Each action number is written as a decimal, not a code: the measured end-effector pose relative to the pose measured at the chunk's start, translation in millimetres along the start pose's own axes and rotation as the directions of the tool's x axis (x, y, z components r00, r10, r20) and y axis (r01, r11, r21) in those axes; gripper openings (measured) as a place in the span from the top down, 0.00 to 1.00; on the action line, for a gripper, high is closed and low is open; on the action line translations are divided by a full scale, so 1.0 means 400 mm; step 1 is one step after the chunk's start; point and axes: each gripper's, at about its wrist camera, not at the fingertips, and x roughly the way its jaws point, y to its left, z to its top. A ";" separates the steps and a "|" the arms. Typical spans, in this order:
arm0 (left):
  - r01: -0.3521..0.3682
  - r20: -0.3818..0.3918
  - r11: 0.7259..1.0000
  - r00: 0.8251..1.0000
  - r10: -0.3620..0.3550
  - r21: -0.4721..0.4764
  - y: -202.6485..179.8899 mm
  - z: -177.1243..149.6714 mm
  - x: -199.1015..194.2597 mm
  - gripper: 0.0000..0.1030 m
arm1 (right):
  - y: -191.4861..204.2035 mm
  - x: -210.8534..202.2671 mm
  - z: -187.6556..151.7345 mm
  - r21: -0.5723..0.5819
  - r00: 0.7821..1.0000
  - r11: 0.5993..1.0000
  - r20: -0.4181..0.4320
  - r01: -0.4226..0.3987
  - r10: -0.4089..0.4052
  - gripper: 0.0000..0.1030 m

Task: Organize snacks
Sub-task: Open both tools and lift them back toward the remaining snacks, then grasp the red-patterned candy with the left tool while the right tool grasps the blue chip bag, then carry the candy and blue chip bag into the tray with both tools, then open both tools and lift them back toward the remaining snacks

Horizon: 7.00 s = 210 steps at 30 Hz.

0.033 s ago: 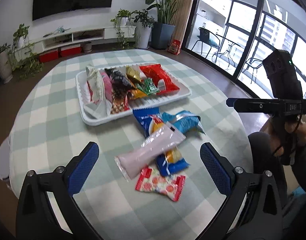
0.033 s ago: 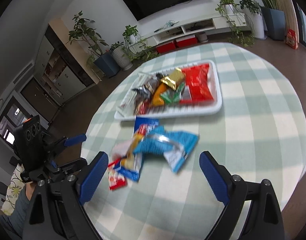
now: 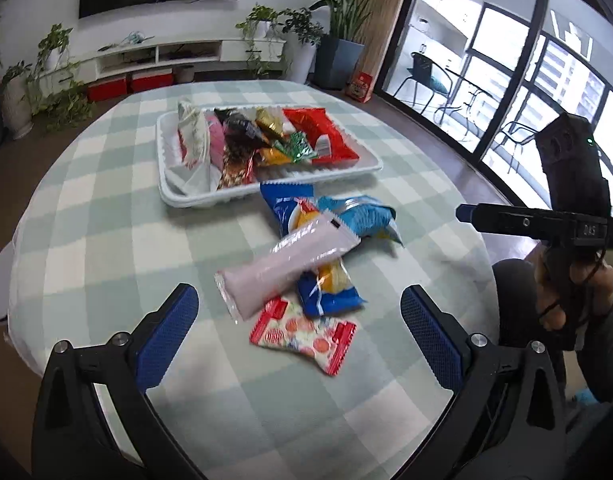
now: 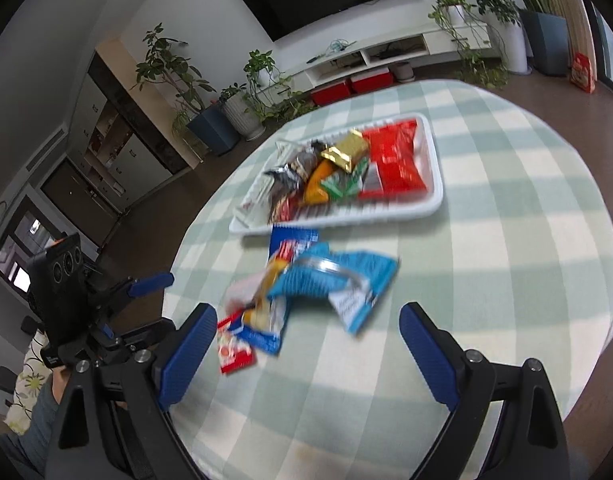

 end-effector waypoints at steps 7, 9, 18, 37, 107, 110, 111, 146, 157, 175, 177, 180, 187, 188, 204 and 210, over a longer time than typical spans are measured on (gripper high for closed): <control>-0.095 -0.074 0.983 0.994 0.085 -0.154 -0.015 -0.043 0.084 0.00 | -0.002 0.031 -0.092 0.017 0.998 1.000 -0.060 0.013 -0.012 0.08; -0.118 -0.091 0.983 0.990 0.106 -0.139 -0.028 -0.033 0.110 0.00 | 0.001 0.028 -0.104 0.008 0.998 1.000 -0.055 0.019 -0.018 0.08; -0.207 -0.151 0.970 0.971 0.187 -0.125 -0.010 -0.032 0.188 0.01 | 0.002 0.022 -0.116 -0.004 0.999 1.000 -0.051 0.012 -0.012 0.08; -0.274 -0.172 0.961 0.950 0.263 -0.044 -0.018 -0.038 0.203 0.01 | 0.022 0.030 -0.121 -0.026 0.998 1.000 -0.052 0.018 -0.019 0.08; -0.081 -0.194 0.995 0.977 0.089 0.051 0.010 -0.076 0.122 0.70 | 0.078 0.329 0.059 -0.730 0.921 0.679 -0.204 0.082 -0.331 0.53; -0.080 -0.184 0.996 0.979 0.088 0.047 0.011 -0.076 0.119 0.70 | 0.068 0.303 0.055 -0.707 0.923 0.699 -0.194 0.104 -0.334 0.57; -0.078 -0.180 0.996 0.980 0.085 0.044 0.010 -0.076 0.118 0.70 | 0.064 0.292 0.054 -0.695 0.925 0.711 -0.188 0.112 -0.330 0.57; 0.069 0.124 0.995 0.991 -0.059 -0.076 0.147 0.313 -0.014 0.70 | -0.104 -0.014 0.208 0.079 0.998 0.997 0.057 0.014 -0.019 0.58; 0.052 0.070 0.997 0.996 -0.049 -0.054 0.199 0.526 0.190 0.70 | -0.012 0.171 0.393 0.040 1.000 0.999 0.006 0.004 -0.004 0.58; 0.021 -0.014 0.999 1.000 -0.021 -0.027 0.216 0.491 0.416 0.70 | -0.051 0.415 0.382 -0.029 0.975 0.980 -0.097 0.199 -0.201 0.58; 0.020 -0.019 1.000 1.000 -0.021 -0.023 0.213 0.488 0.423 0.70 | -0.050 0.422 0.382 -0.034 0.973 0.979 -0.102 0.202 -0.205 0.58; 0.025 -0.026 0.999 0.999 -0.025 -0.025 0.210 0.480 0.437 0.70 | -0.056 0.443 0.378 -0.034 0.972 0.978 -0.115 0.204 -0.206 0.58; 0.036 -0.036 0.998 0.999 -0.038 -0.042 0.212 0.465 0.458 0.68 | -0.065 0.458 0.363 -0.026 0.974 0.980 -0.110 0.199 -0.200 0.59; 0.036 -0.036 0.998 0.999 -0.038 -0.048 0.215 0.464 0.460 0.67 | -0.063 0.460 0.362 -0.033 0.973 0.979 -0.109 0.201 -0.204 0.59; 0.051 0.005 0.997 0.999 -0.051 -0.057 0.214 0.470 0.417 0.52 | -0.040 0.416 0.375 -0.055 0.972 0.974 -0.071 0.219 -0.222 0.46; 0.060 0.023 0.996 0.998 -0.058 -0.059 0.210 0.466 0.386 0.44 | -0.028 0.384 0.377 -0.074 0.972 0.970 -0.029 0.231 -0.234 0.36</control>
